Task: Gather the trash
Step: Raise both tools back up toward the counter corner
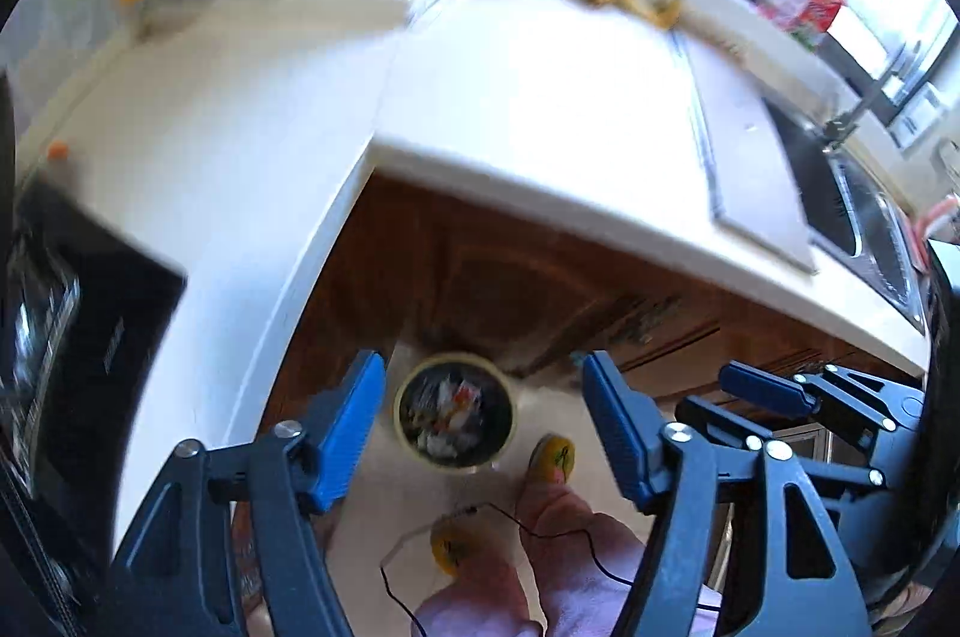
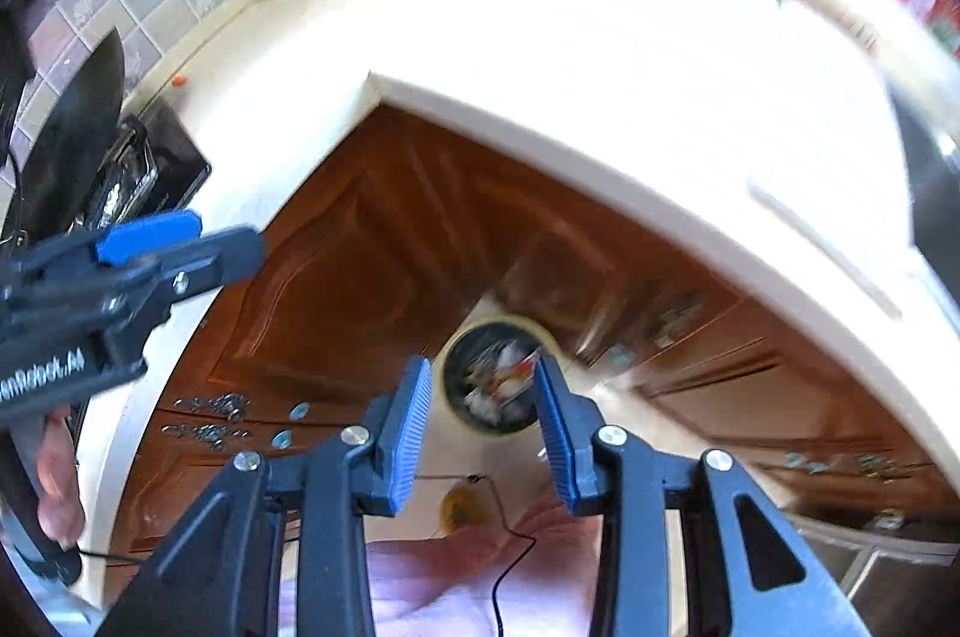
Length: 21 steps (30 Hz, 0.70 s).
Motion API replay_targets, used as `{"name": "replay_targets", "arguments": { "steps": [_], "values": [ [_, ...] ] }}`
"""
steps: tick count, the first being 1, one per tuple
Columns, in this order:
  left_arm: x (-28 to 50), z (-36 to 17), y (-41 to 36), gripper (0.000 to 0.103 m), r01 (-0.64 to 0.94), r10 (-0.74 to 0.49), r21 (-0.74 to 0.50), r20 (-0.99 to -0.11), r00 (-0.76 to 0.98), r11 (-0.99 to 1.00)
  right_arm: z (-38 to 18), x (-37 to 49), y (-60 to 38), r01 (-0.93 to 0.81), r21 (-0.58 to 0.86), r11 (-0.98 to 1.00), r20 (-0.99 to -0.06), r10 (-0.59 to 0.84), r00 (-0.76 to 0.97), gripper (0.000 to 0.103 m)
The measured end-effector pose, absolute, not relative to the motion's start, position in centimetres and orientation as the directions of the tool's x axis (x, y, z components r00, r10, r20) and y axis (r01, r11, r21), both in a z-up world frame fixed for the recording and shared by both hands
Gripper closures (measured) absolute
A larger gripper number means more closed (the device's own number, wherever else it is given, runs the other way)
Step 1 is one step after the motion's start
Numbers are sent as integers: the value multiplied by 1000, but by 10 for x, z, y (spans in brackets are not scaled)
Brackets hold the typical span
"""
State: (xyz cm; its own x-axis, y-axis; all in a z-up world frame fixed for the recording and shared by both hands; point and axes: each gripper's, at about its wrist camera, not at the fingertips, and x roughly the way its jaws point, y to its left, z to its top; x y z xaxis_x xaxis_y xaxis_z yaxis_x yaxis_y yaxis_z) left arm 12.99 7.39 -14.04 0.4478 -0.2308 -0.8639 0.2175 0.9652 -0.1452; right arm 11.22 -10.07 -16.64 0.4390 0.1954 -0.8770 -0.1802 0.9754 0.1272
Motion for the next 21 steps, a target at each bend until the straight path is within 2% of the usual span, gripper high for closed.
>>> {"name": "replay_targets", "arguments": {
  "steps": [7, 11, 16, 21],
  "values": [
    [131, -87, 18, 26, 361, -249, -44, -799, 547, 932, -116, 97, -141, -113, 88, 990, -846, 134, 516, 66],
    [137, -55, 0, 13, 390, -261, -11, -762, 593, 921, -87, 100, -168, -68, 90, 994, -828, 112, 549, 66],
    [166, -25, -19, 7, 401, -263, 28, -712, 651, 916, -52, 117, -204, -8, 132, 991, -790, 110, 603, 66],
    [215, -13, -45, 3, 372, -196, 133, -664, 721, 919, -22, 163, -239, 3, 166, 986, -755, 126, 643, 57]
  ]
}}
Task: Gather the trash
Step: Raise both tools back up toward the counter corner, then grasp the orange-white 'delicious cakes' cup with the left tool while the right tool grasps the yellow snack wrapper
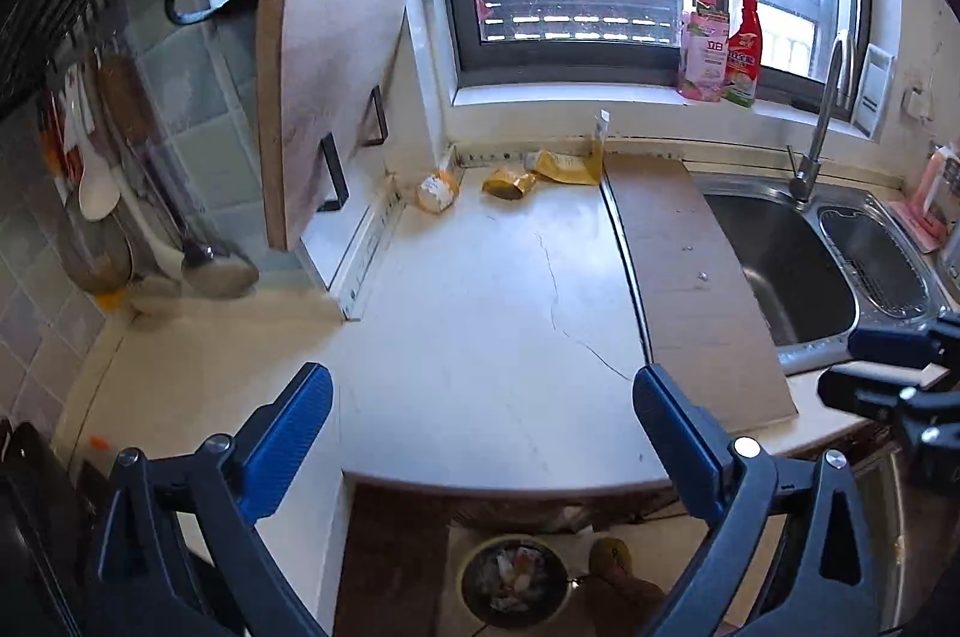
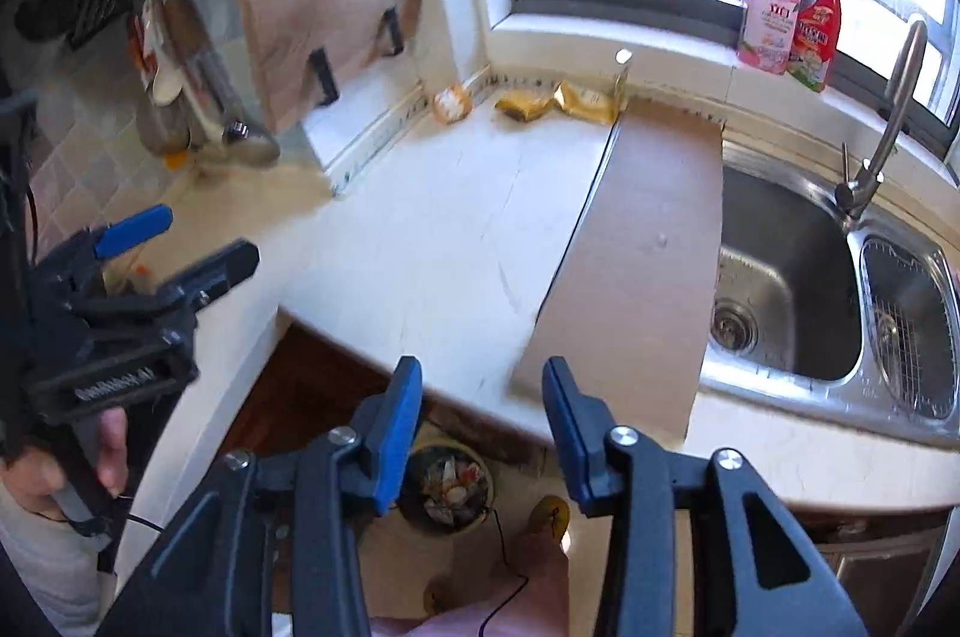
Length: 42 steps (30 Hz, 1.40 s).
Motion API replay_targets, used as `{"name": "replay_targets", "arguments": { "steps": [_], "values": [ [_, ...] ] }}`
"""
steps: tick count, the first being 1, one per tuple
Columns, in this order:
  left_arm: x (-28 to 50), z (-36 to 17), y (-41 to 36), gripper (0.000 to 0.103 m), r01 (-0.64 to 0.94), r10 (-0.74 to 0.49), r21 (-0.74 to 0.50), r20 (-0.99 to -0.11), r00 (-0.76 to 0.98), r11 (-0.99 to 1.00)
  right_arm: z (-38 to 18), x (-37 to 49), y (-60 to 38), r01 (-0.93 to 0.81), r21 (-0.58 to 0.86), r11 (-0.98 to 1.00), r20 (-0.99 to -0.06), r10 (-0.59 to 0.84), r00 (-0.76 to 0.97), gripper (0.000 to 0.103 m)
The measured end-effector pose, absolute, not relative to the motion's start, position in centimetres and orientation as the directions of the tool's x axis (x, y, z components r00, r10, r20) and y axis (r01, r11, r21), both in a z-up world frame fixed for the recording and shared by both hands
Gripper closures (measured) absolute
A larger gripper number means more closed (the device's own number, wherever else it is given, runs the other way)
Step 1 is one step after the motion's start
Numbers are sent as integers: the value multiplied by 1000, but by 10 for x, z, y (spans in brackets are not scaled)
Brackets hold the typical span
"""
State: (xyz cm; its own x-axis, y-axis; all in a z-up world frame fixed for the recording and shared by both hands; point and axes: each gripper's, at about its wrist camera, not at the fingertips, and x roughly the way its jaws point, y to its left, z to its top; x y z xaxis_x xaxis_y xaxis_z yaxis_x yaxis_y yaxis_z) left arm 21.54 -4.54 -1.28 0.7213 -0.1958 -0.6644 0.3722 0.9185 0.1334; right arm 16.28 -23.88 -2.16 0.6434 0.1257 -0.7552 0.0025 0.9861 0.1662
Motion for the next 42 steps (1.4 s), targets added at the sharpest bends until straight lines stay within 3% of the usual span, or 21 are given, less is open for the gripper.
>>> {"name": "replay_targets", "arguments": {
  "steps": [5, 12, 19, 23, 32, 36, 42],
  "values": [
    [294, -18, -78, 3, 319, -113, 239, -610, 784, 917, -4, 239, -267, -31, 175, 984, -727, 150, 670, 55],
    [430, -51, -126, 3, 355, -148, 230, -613, 776, 906, -7, 397, -306, -85, 208, 974, -697, 209, 686, 54],
    [542, -101, -143, 8, 296, -102, 180, -675, 731, 938, -80, 550, -302, -179, 160, 971, -770, 236, 592, 54],
    [583, -125, -145, 10, 266, -47, 212, -694, 719, 940, -132, 613, -292, -201, 173, 964, -813, 255, 523, 54],
    [640, -156, -153, 10, 275, 29, 312, -708, 706, 909, -182, 662, -263, -290, 19, 957, -837, 174, 519, 55],
    [658, -168, -157, 10, 281, 44, 319, -727, 685, 905, -185, 658, -264, -306, -31, 952, -831, 145, 536, 71],
    [678, -182, -155, 10, 292, 47, 300, -765, 642, 908, -185, 657, -288, -275, 63, 960, -834, 201, 514, 79]
  ]
}}
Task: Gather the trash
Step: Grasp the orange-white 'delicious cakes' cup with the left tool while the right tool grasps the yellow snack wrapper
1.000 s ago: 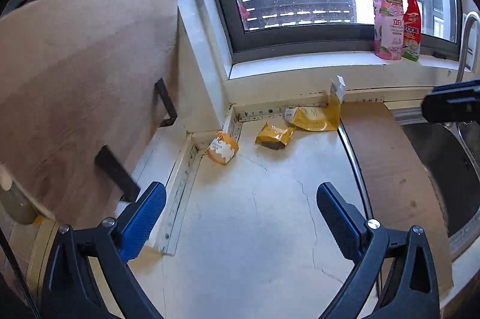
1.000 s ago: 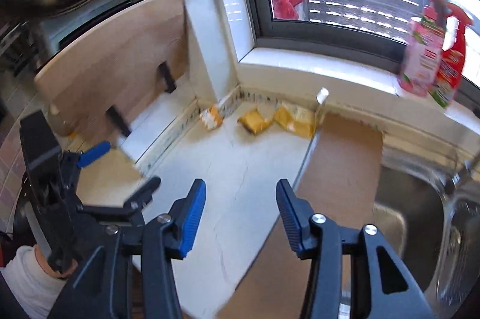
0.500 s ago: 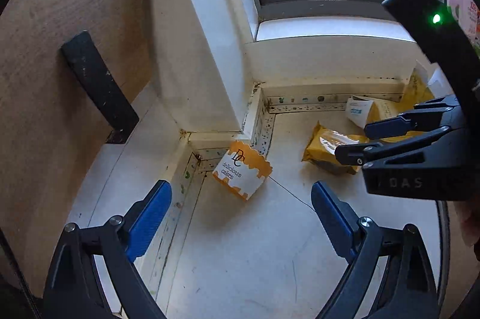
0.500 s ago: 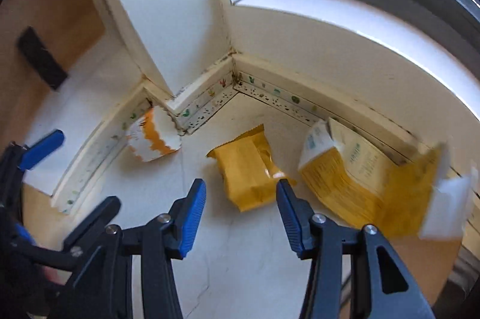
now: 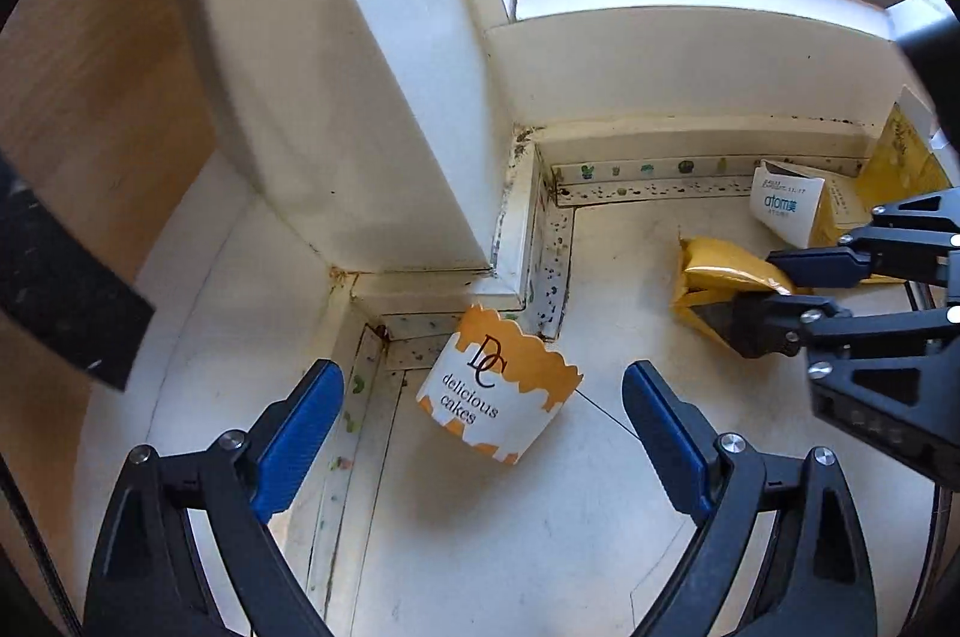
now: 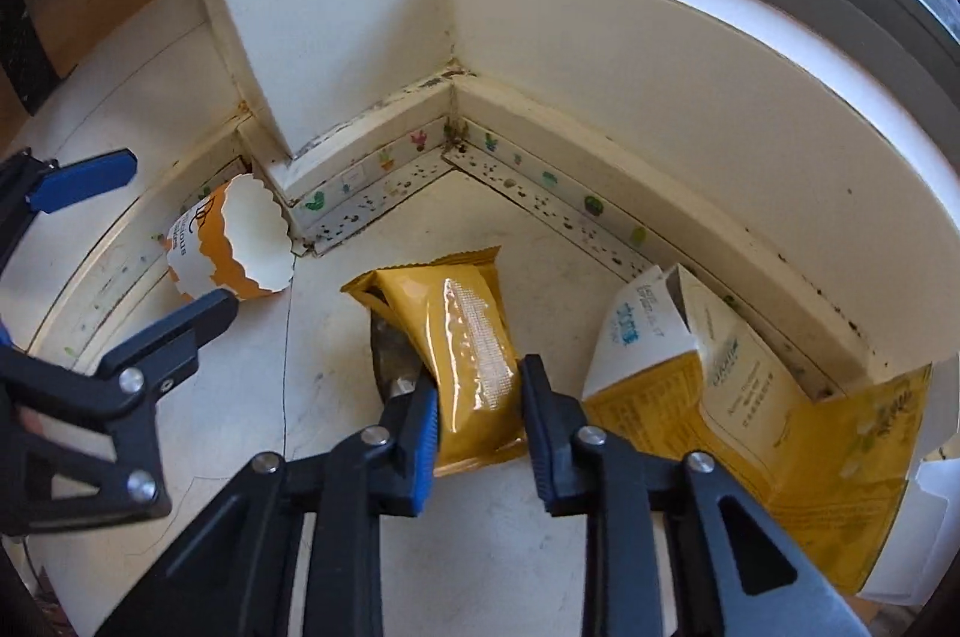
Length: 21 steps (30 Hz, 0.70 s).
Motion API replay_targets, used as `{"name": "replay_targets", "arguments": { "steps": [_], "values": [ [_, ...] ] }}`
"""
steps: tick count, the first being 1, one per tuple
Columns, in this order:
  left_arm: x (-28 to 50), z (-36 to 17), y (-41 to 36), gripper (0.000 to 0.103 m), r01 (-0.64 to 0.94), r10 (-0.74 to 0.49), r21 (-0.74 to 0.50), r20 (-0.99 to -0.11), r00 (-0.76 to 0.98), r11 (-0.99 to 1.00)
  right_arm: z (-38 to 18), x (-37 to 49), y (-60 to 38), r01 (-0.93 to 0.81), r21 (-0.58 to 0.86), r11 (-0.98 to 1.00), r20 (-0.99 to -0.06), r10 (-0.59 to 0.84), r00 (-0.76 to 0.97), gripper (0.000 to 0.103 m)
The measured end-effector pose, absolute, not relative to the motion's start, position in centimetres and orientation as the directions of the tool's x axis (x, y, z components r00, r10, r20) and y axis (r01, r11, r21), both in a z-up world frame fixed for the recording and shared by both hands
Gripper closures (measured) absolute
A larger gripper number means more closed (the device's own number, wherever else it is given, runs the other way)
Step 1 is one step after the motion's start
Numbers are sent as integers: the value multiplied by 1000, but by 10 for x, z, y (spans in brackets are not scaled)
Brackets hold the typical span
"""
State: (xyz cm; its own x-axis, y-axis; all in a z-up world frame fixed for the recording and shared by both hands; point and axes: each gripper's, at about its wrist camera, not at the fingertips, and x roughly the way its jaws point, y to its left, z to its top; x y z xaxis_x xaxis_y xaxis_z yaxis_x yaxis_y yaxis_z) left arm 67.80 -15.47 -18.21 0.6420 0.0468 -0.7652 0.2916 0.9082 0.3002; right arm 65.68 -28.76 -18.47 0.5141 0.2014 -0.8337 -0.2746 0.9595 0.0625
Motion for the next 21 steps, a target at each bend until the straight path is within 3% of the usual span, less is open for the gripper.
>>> {"name": "replay_targets", "arguments": {
  "steps": [7, 21],
  "values": [
    [687, -198, -160, 11, 320, 67, 322, -790, 609, 891, -174, 640, -309, -245, 174, 954, -826, 277, 491, 81],
    [706, -221, -155, 50, 302, 45, 242, -841, 538, 922, -121, 586, -319, -264, 251, 931, -735, 361, 574, 81]
  ]
}}
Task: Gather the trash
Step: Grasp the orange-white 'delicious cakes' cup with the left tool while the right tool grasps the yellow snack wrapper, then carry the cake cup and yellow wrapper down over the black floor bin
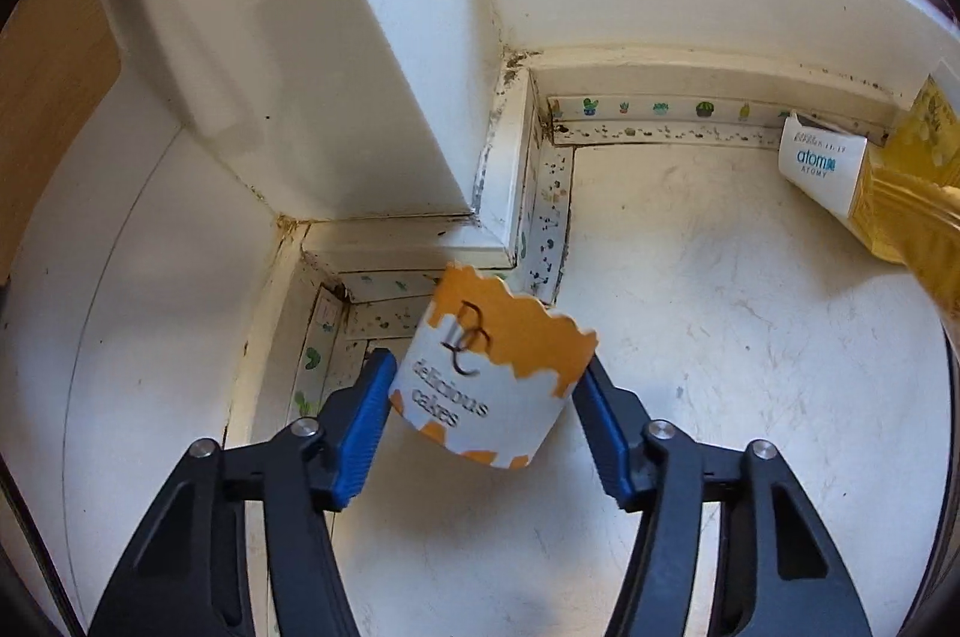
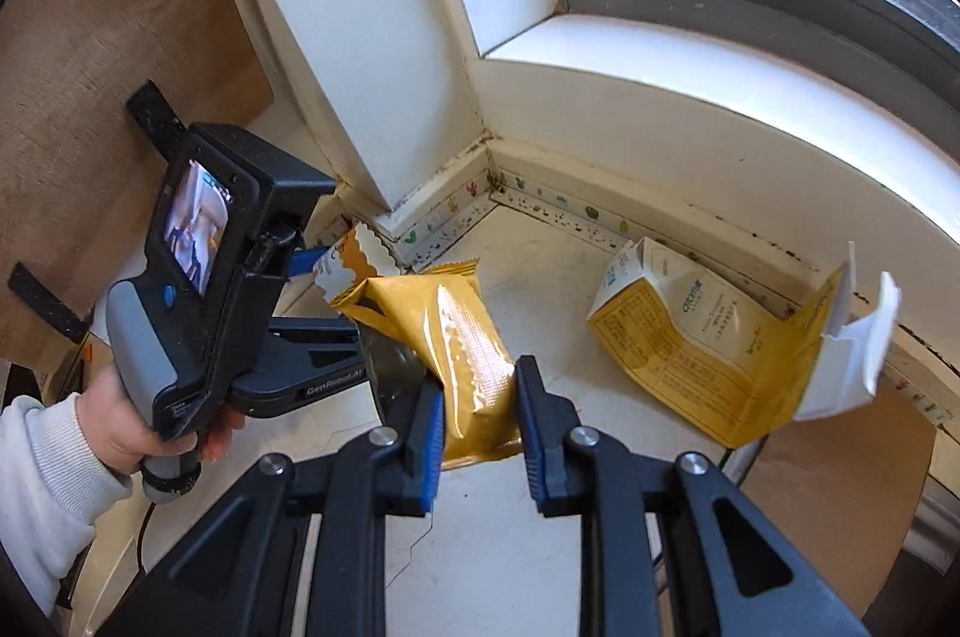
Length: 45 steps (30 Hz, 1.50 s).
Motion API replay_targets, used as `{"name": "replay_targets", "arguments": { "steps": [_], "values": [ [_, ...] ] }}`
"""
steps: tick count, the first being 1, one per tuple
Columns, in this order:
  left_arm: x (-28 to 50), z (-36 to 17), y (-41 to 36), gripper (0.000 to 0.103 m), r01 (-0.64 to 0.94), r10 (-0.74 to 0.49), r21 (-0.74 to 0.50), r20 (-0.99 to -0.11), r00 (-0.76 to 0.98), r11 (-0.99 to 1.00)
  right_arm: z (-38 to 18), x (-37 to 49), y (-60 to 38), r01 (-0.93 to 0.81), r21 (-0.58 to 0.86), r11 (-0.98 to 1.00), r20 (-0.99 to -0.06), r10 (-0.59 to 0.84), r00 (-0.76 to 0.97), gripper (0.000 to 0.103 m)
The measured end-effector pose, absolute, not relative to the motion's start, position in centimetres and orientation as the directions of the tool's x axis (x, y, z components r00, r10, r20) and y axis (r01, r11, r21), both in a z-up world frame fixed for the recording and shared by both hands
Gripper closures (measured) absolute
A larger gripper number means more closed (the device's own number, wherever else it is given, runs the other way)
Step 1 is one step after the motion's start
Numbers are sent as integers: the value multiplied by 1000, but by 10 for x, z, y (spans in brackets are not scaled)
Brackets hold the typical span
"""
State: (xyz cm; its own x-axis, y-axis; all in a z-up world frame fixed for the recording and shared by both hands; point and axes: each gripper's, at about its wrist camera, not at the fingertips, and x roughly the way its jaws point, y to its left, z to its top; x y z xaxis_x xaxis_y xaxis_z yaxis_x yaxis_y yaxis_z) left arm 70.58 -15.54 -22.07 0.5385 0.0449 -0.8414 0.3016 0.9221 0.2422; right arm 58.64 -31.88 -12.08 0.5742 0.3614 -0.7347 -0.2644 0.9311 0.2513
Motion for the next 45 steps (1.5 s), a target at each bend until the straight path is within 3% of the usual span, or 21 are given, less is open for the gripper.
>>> {"name": "replay_targets", "arguments": {
  "steps": [6, 14, 25, 32, 38, 45],
  "values": [
    [697, -213, -150, 57, 289, 5, 191, -841, 542, 938, -117, 567, -327, -237, 283, 929, -725, 369, 581, 82],
    [619, -172, -174, 58, 356, -110, 115, -826, 553, 927, -112, 504, -332, -187, 329, 926, -714, 373, 593, 82],
    [402, -86, -143, 57, 479, -369, -125, -808, 460, 869, -84, 322, -294, -96, 324, 941, -717, 310, 624, 82],
    [265, -62, -103, 57, 525, -443, -178, -783, 437, 832, -68, 219, -250, -59, 310, 949, -723, 276, 633, 82],
    [182, -77, -58, 57, 506, -455, -225, -800, 392, 832, -84, 152, -208, -61, 291, 955, -757, 269, 595, 82],
    [150, -142, -11, 57, 424, -450, -318, -855, 259, 848, -141, 113, -169, -46, 302, 952, -838, 288, 464, 82]
  ]
}}
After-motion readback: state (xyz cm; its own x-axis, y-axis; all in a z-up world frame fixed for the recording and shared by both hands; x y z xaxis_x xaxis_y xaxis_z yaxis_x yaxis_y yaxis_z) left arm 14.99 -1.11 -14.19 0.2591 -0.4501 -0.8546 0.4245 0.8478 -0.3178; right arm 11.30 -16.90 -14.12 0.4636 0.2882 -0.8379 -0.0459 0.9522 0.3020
